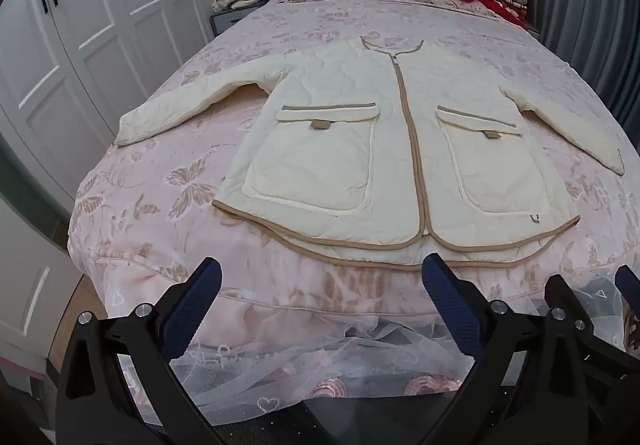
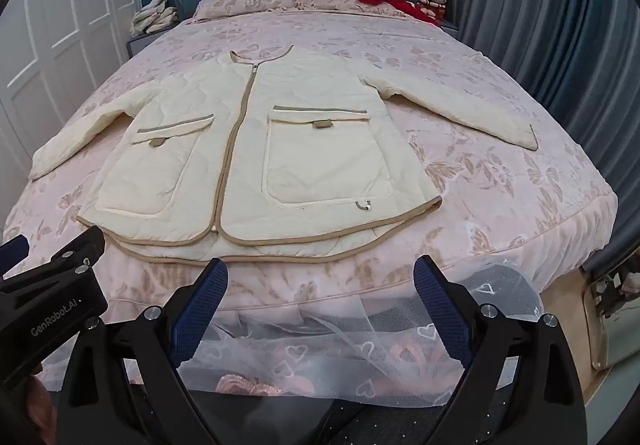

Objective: Fold large clothes

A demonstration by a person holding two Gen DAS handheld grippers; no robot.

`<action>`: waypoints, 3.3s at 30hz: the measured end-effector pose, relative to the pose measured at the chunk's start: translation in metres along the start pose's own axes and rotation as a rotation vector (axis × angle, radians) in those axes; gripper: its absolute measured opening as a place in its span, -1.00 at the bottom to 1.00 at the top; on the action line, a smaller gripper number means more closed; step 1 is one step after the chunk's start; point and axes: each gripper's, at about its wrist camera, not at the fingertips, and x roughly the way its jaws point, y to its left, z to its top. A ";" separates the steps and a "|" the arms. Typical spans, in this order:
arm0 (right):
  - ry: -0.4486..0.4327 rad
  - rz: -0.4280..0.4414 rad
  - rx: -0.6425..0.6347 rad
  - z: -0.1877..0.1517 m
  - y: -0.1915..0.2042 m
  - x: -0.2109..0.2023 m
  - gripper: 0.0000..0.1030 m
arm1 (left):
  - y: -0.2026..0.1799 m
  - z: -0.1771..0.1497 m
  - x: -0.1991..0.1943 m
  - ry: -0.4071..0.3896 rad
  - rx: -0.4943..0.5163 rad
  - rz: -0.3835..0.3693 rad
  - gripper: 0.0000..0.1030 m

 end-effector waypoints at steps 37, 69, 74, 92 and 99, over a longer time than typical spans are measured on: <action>-0.078 0.024 0.004 0.004 0.003 -0.020 0.79 | 0.008 -0.001 -0.016 -0.077 -0.034 0.006 0.87; -0.096 0.025 -0.001 0.004 0.006 -0.023 0.79 | 0.014 0.000 -0.023 -0.111 -0.046 0.011 0.87; -0.097 0.024 -0.002 0.004 0.007 -0.024 0.79 | 0.014 0.000 -0.023 -0.111 -0.046 0.011 0.87; -0.094 0.025 -0.001 0.003 0.007 -0.023 0.79 | 0.014 0.000 -0.024 -0.111 -0.045 0.011 0.87; -0.089 0.026 0.000 0.004 0.007 -0.023 0.79 | 0.015 0.000 -0.023 -0.107 -0.045 0.011 0.87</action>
